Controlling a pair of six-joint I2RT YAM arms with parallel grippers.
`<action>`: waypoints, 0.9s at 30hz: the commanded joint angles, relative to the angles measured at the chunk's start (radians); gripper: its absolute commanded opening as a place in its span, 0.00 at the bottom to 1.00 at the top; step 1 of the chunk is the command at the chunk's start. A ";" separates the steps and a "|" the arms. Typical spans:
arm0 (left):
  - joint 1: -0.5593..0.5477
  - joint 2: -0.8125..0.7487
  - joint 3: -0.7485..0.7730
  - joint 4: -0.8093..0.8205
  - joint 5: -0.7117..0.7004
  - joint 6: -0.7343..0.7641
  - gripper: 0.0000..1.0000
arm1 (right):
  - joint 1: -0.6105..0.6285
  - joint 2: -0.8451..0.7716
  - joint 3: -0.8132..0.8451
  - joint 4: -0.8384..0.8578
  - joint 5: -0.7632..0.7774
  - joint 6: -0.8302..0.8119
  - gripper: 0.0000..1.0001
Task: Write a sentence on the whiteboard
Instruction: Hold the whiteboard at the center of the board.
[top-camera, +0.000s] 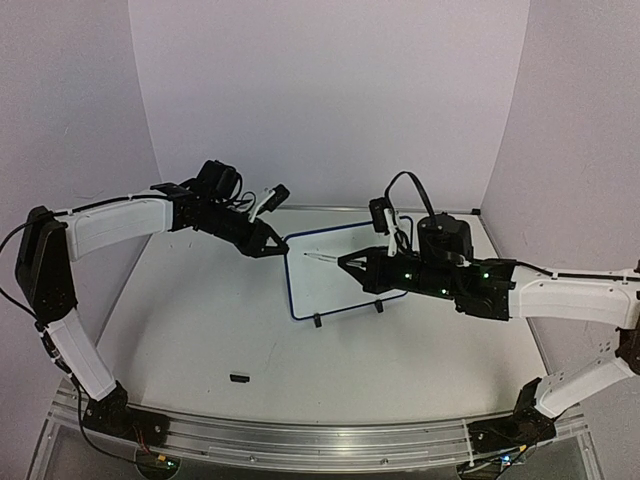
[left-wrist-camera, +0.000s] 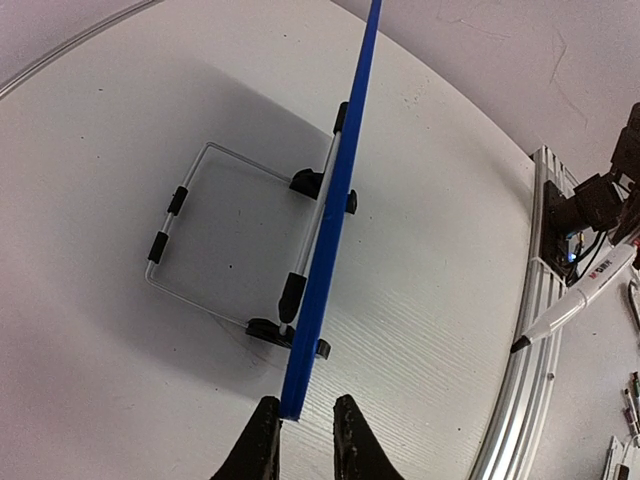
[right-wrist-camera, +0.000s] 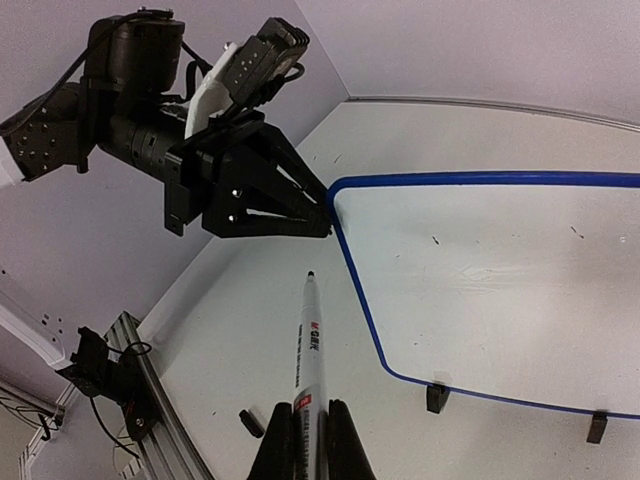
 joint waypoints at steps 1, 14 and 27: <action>0.001 0.015 0.015 0.030 0.013 0.022 0.19 | -0.003 0.030 0.062 0.042 0.018 -0.025 0.00; 0.001 0.045 0.025 0.037 -0.018 0.019 0.23 | -0.003 0.095 0.102 0.053 0.053 -0.027 0.00; 0.001 0.057 0.026 0.032 -0.022 0.029 0.09 | -0.003 0.155 0.147 0.062 0.083 -0.027 0.00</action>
